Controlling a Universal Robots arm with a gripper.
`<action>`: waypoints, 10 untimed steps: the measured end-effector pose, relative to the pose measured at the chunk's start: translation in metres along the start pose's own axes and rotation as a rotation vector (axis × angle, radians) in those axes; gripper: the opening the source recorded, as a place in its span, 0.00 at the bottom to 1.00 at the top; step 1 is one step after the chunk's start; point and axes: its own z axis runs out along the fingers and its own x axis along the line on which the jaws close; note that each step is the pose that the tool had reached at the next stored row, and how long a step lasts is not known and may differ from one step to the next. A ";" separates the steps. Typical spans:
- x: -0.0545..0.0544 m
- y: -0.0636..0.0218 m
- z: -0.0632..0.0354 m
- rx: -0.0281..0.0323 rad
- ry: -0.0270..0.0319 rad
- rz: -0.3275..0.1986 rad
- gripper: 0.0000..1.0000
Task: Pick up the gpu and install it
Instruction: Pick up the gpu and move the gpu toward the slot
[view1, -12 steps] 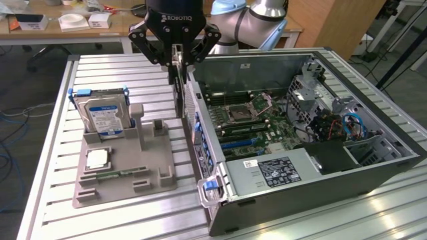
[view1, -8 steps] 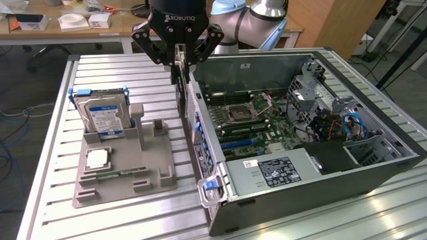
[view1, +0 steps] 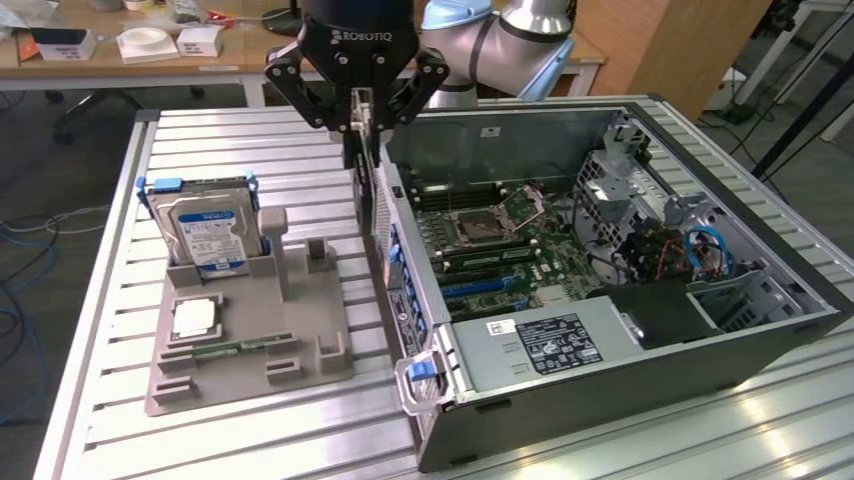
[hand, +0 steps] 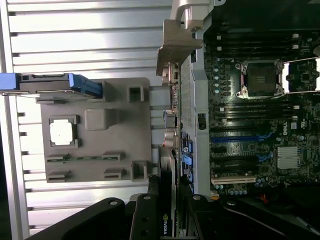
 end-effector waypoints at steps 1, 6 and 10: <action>0.000 0.0000 0.0000 0.0000 0.0000 0.000 0.26; -0.007 0.0005 0.0002 0.0000 0.0001 0.000 0.26; -0.014 0.0011 0.0003 0.0001 0.0000 0.000 0.26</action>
